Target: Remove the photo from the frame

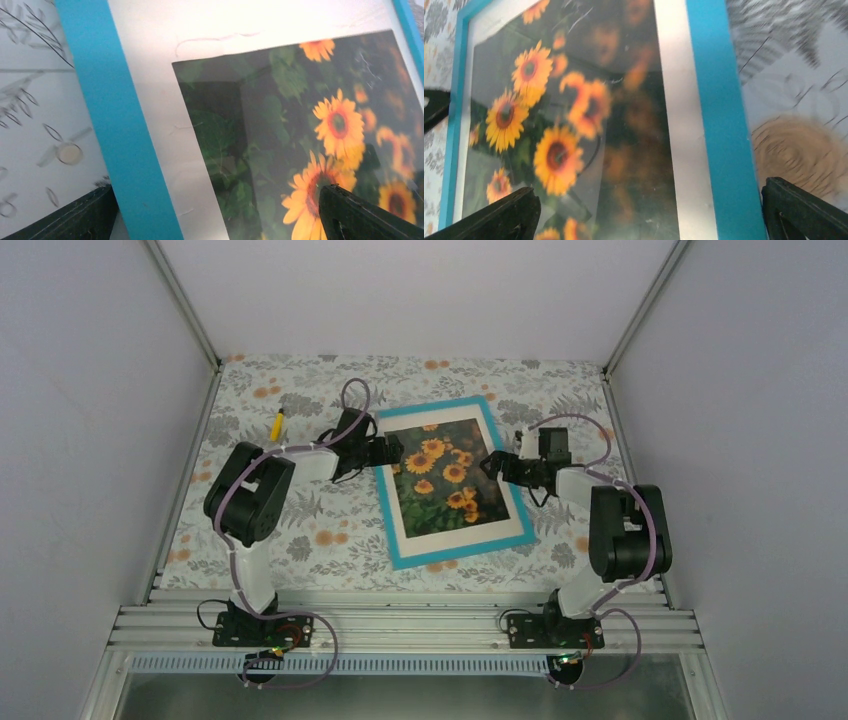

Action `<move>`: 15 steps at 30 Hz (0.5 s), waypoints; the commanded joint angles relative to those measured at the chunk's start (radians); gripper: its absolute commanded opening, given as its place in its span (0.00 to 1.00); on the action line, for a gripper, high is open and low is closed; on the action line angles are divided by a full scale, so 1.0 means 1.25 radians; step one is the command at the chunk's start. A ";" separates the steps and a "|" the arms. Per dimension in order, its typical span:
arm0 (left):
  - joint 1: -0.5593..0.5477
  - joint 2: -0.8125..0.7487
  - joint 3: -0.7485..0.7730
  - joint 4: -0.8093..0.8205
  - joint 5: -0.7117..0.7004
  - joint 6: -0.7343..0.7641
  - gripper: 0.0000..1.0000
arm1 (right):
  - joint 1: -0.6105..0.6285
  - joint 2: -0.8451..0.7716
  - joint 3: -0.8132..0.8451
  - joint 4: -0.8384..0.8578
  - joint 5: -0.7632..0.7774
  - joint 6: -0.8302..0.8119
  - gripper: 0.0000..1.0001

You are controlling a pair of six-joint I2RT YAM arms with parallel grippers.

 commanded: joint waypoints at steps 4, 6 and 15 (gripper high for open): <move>-0.002 0.049 0.079 -0.061 0.021 0.058 1.00 | 0.089 -0.075 -0.076 -0.031 -0.119 0.034 1.00; -0.001 0.049 0.084 -0.064 0.019 0.061 1.00 | 0.095 -0.086 -0.093 -0.029 -0.118 0.033 1.00; 0.036 -0.089 -0.005 -0.090 -0.054 0.056 1.00 | 0.097 -0.167 -0.099 -0.060 0.002 0.025 1.00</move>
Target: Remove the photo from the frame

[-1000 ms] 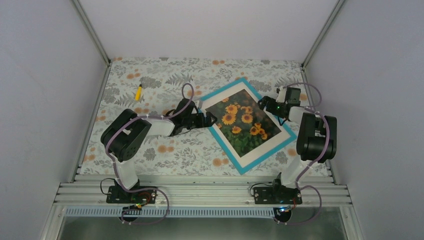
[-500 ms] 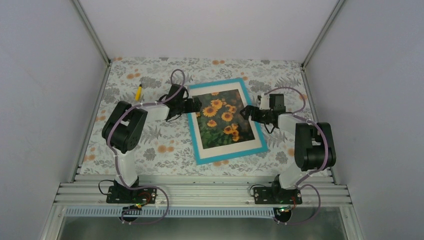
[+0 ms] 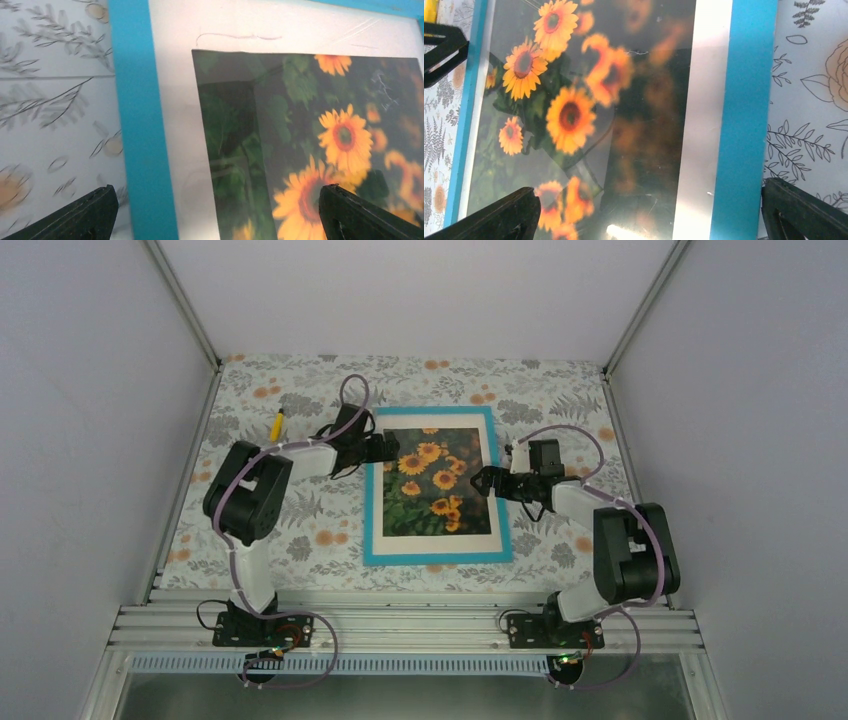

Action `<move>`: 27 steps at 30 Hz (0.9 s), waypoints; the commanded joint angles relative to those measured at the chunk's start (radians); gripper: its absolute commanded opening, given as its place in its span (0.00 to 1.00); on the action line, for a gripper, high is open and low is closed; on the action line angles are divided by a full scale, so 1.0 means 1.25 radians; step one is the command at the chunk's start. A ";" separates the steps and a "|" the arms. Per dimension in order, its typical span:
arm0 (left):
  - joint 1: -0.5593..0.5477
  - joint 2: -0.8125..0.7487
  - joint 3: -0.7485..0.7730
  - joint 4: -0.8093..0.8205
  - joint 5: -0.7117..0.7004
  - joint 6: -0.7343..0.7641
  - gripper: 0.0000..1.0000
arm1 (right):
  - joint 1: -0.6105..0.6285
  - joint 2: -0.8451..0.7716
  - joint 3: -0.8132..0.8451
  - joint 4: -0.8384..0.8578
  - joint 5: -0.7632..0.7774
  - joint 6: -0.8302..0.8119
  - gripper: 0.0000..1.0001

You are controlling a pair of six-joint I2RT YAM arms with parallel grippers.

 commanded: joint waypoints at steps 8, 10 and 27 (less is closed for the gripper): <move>-0.012 -0.259 -0.203 -0.049 -0.064 -0.003 1.00 | 0.059 -0.155 -0.020 -0.057 0.102 0.009 1.00; -0.038 -0.291 -0.237 -0.063 -0.088 -0.002 1.00 | 0.083 -0.187 -0.021 -0.073 0.130 0.011 1.00; -0.179 -0.456 -0.423 -0.161 -0.152 -0.044 0.66 | 0.379 -0.304 -0.042 -0.093 0.288 0.036 1.00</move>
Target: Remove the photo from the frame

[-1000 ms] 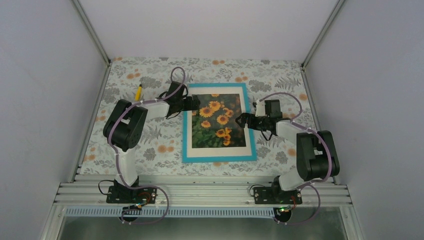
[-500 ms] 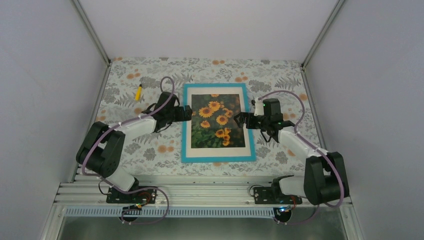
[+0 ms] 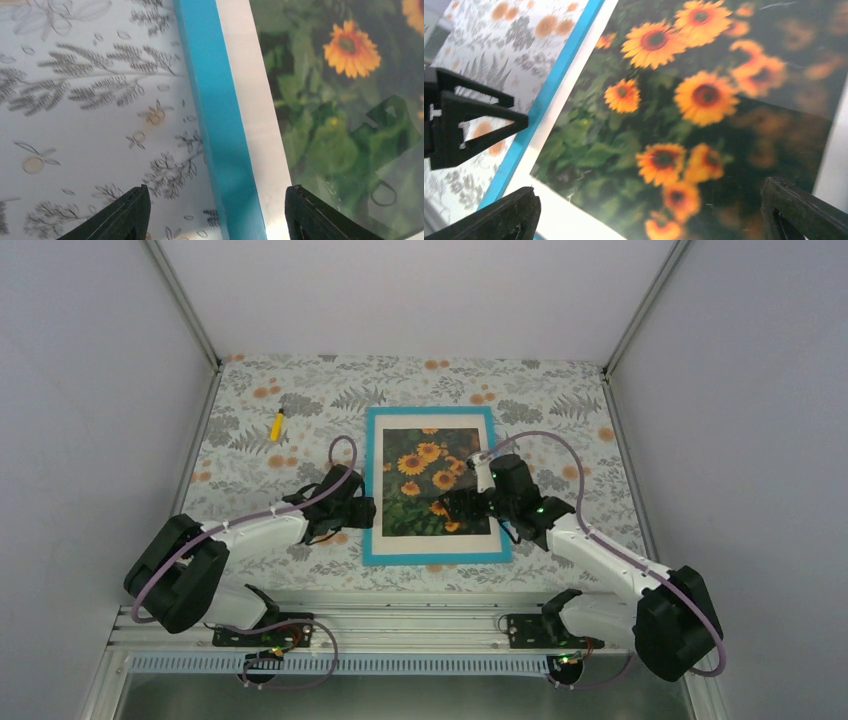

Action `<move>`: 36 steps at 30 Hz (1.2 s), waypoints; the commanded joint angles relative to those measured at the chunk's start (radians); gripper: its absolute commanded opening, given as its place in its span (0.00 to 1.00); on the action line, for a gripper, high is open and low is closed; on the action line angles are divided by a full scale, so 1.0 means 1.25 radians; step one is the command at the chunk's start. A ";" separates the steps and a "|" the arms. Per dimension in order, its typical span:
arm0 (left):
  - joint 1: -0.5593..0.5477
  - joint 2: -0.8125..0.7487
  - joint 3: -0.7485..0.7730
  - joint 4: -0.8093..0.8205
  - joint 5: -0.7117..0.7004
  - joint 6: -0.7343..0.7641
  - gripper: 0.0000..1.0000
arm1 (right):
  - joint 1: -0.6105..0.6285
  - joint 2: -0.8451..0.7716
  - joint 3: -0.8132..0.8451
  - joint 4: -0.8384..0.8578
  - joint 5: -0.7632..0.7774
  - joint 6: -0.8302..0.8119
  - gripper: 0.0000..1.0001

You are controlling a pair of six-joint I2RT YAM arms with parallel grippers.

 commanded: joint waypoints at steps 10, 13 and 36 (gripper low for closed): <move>-0.072 -0.051 -0.066 -0.030 0.005 -0.052 0.53 | 0.218 0.044 -0.006 0.010 0.154 0.027 1.00; -0.089 -0.039 -0.057 -0.026 0.007 -0.058 0.53 | 0.245 0.065 -0.003 0.014 0.168 0.033 1.00; -0.154 0.050 0.016 -0.074 -0.069 -0.080 0.22 | 0.407 0.126 0.012 0.017 0.298 0.021 1.00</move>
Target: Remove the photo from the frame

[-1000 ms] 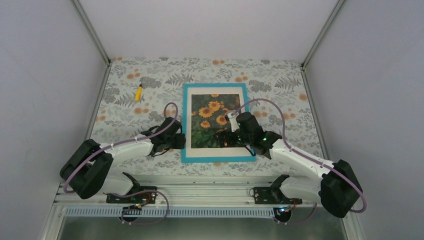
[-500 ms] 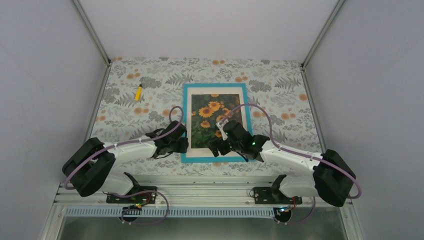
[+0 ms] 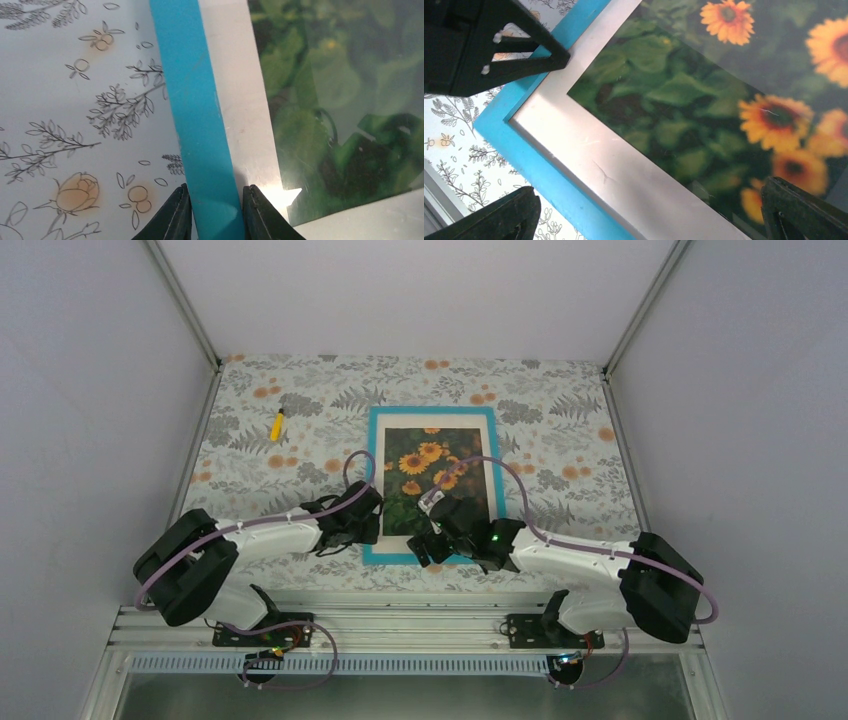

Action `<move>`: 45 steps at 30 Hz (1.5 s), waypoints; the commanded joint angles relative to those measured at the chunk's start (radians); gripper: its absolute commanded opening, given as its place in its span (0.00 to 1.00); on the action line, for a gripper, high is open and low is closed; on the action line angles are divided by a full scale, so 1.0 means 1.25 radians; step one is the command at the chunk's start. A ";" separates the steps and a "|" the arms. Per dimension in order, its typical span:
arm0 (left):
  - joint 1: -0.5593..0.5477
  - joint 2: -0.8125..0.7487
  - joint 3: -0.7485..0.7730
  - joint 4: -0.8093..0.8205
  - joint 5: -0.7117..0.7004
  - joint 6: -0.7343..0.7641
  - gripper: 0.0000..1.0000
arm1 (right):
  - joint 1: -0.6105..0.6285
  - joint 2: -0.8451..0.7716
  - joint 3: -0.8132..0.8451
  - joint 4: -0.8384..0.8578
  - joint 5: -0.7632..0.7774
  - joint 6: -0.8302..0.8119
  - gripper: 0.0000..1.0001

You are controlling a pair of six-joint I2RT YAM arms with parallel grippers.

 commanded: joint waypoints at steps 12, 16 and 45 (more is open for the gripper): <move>-0.008 0.002 0.123 -0.097 -0.084 0.016 0.04 | 0.128 0.045 0.030 0.022 0.140 -0.055 1.00; -0.007 0.017 0.164 -0.130 -0.121 0.029 0.02 | 0.177 0.089 0.051 0.009 0.201 -0.071 1.00; 0.095 -0.081 0.136 -0.141 -0.045 0.095 0.02 | 0.314 0.409 0.180 -0.085 0.723 -0.163 0.86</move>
